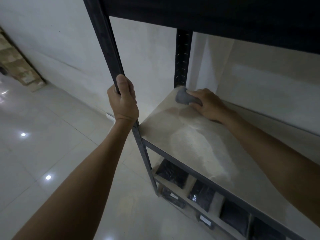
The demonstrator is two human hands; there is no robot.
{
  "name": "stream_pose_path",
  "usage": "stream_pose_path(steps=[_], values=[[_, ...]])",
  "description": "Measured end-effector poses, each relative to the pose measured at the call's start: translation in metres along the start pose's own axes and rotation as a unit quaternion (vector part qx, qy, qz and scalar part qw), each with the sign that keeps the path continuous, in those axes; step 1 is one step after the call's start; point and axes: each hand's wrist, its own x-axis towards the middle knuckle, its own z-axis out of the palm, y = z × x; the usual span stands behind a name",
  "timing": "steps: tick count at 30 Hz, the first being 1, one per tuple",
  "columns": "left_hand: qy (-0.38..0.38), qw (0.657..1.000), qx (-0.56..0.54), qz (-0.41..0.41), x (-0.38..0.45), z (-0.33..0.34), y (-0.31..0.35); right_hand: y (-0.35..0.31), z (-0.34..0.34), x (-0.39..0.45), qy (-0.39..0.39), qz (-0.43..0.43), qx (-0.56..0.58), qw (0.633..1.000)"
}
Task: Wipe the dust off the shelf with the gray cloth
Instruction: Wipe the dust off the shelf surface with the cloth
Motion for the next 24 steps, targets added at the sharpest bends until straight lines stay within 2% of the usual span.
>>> stream_pose_path(steps=[6, 11, 14, 17, 22, 24], values=[[0.003, 1.0, 0.001, 0.011, 0.001, -0.001, -0.002, -0.023, -0.006, -0.027, -0.094, -0.096, 0.108, 0.985], [0.002, 1.0, 0.003, 0.009, 0.001, -0.001, -0.003, -0.021, -0.011, 0.034, -0.004, -0.069, 0.076, 0.995], [-0.004, 1.0, 0.013, 0.012, 0.001, -0.001, -0.002, -0.028, 0.011, 0.046, -0.026, -0.028, 0.02, 0.999], [0.003, 1.0, 0.012, 0.012, 0.001, -0.001, -0.002, -0.036, 0.019, 0.021, -0.033, -0.104, 0.039, 0.993], [0.009, 1.0, 0.021, 0.014, -0.001, 0.0, -0.002, -0.051, 0.006, -0.015, -0.142, -0.169, 0.106, 0.97], [0.01, 0.999, 0.028, 0.012, -0.001, 0.001, -0.001, -0.054, -0.005, 0.003, -0.103, -0.191, 0.113, 0.97]])
